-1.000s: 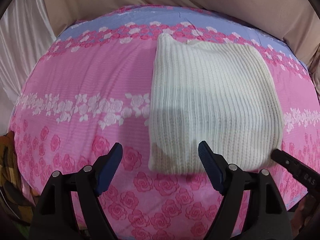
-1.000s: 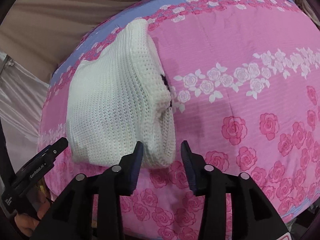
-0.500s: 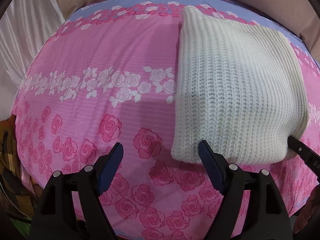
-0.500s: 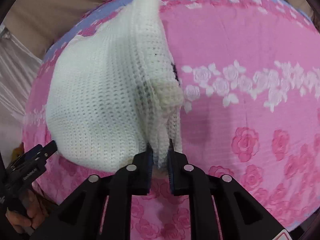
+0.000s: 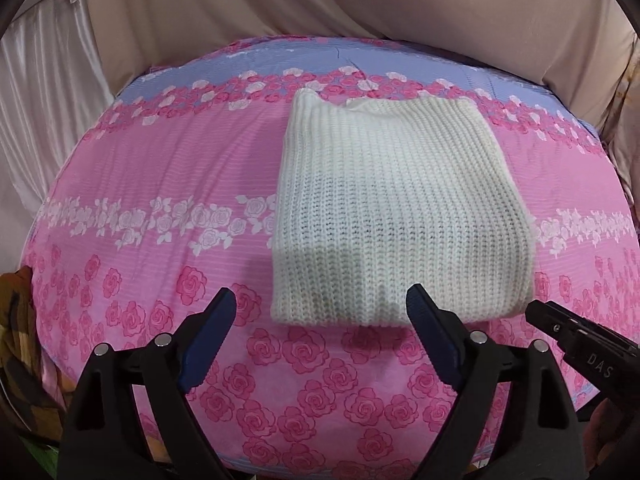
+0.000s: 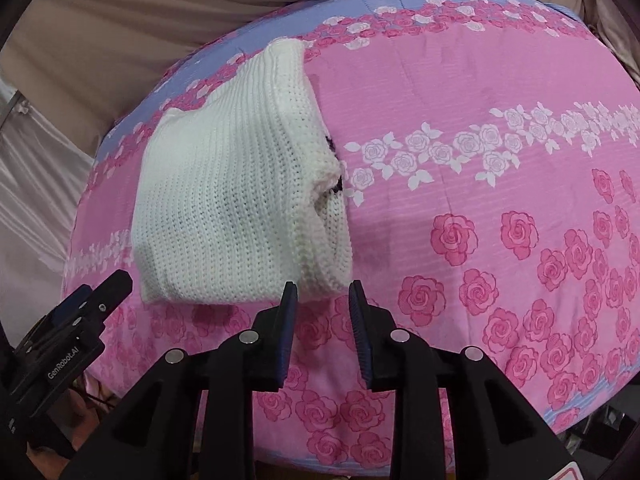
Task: Fold small clothes
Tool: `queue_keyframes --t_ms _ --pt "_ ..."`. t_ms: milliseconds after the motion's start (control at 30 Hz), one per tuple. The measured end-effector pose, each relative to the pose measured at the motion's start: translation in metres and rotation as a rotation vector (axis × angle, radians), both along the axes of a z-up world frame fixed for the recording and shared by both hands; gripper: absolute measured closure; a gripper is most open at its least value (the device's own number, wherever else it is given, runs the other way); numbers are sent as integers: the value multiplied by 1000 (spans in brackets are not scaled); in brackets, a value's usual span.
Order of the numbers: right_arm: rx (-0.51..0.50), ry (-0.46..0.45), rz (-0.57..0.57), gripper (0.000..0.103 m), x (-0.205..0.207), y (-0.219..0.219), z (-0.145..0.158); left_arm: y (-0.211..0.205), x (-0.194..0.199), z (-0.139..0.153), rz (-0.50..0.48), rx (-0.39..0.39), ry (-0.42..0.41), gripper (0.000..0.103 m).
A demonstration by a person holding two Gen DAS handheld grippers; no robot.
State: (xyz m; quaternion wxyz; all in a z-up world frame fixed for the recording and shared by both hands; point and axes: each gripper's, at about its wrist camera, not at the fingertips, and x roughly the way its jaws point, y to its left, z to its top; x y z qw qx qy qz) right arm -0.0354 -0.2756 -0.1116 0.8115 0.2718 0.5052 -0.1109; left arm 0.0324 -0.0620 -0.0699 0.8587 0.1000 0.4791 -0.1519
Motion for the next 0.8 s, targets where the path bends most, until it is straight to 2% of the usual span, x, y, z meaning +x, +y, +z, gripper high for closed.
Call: queue_keyframes --t_ms 100,200,333,533,800 --pt "-46 -6 -12 75 -6 4 7 -3 -5 3 0 27 -28 13" --pt "-92 4 -34 61 -10 9 10 0 -6 -1 18 41 -37 13" --pt "-130 9 -52 56 -14 16 12 1 -10 -3 40 40 -40 13" --pt "-191 -10 17 55 -14 39 19 0 -18 -3 37 39 -55 13" --pt "-217 -26 46 54 -18 53 24 1 -27 -1 34 44 -69 13"
